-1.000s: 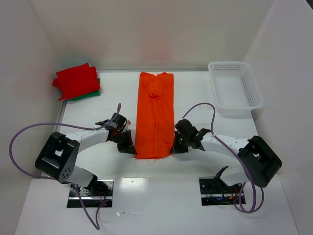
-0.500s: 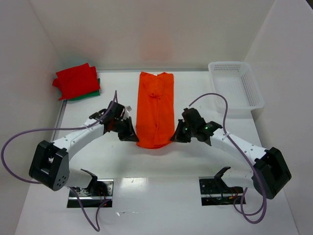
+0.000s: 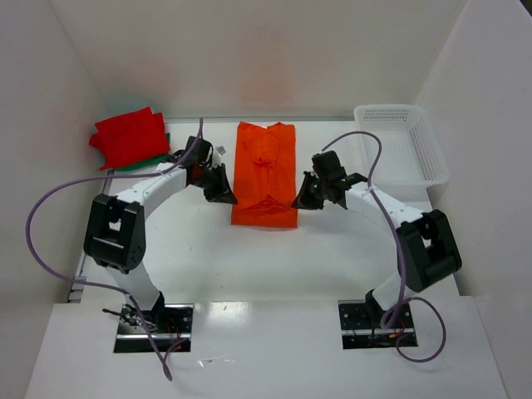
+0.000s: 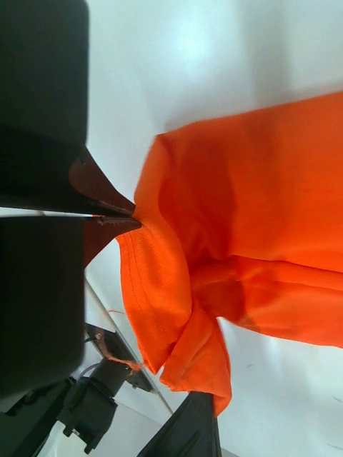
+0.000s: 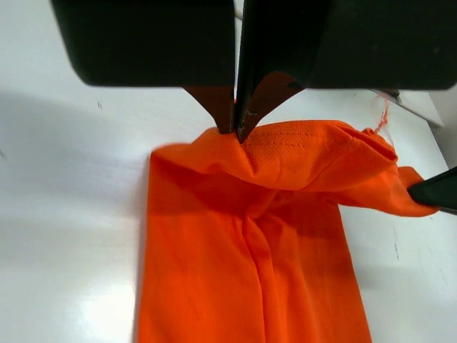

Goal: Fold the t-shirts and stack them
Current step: Fold the folded rectangular tshirt in 1/3 of the way, then grab one side of the 2/3 rectangular tshirt with both arms, then fold the long partially folded tshirt into a neat square

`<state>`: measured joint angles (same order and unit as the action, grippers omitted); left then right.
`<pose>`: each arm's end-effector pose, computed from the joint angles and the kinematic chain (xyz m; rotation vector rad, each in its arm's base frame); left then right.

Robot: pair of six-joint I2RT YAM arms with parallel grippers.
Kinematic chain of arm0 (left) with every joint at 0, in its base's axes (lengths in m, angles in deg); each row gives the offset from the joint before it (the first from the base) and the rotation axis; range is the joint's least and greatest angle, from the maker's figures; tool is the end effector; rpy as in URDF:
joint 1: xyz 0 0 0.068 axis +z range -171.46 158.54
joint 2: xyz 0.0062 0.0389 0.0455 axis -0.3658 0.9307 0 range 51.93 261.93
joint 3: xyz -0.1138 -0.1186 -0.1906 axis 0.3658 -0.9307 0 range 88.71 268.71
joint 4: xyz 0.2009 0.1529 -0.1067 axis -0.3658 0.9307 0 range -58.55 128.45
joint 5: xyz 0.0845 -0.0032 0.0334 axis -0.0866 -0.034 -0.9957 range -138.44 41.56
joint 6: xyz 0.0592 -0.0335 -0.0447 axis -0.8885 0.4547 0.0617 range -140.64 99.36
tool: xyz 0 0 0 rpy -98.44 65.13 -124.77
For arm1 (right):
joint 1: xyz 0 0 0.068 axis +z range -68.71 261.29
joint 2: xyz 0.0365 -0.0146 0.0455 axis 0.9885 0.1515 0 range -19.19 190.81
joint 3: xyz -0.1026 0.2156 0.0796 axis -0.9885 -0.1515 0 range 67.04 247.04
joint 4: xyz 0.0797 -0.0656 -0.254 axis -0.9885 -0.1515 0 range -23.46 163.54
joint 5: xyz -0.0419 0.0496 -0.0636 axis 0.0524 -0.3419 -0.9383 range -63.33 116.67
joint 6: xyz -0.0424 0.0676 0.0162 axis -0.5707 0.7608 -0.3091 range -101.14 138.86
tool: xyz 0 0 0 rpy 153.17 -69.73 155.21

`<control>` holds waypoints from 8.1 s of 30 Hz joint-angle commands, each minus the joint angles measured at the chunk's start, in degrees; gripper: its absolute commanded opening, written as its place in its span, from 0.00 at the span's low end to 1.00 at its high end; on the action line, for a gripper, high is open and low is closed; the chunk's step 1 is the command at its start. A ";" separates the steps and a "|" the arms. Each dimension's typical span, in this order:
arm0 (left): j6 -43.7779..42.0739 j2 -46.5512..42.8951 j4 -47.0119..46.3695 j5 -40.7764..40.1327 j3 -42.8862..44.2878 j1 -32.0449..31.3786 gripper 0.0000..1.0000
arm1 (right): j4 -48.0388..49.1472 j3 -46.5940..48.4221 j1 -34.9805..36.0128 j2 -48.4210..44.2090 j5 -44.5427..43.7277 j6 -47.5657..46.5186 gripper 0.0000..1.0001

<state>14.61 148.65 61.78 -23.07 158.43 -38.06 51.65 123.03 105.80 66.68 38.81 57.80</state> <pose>0.3557 -0.1375 0.1740 -0.2599 2.6761 -0.8867 0.3078 0.1568 0.1659 0.2308 2.5839 0.7070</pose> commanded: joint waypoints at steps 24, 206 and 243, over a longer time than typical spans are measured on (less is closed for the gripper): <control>-10.10 32.03 3.59 5.40 38.12 6.93 0.00 | 3.87 32.77 -7.73 30.84 3.15 -8.09 0.00; 2.47 -28.44 4.38 -1.89 -15.76 -2.65 0.00 | -1.31 -14.86 1.50 -27.08 -0.09 6.68 0.00; -4.75 22.80 -5.27 1.35 24.68 10.79 0.17 | 13.80 30.67 -7.98 29.09 -1.95 -5.98 0.10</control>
<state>9.67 169.33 59.29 -22.24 180.37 -28.83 63.16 150.04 99.26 94.15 38.14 53.43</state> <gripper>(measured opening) 0.146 0.085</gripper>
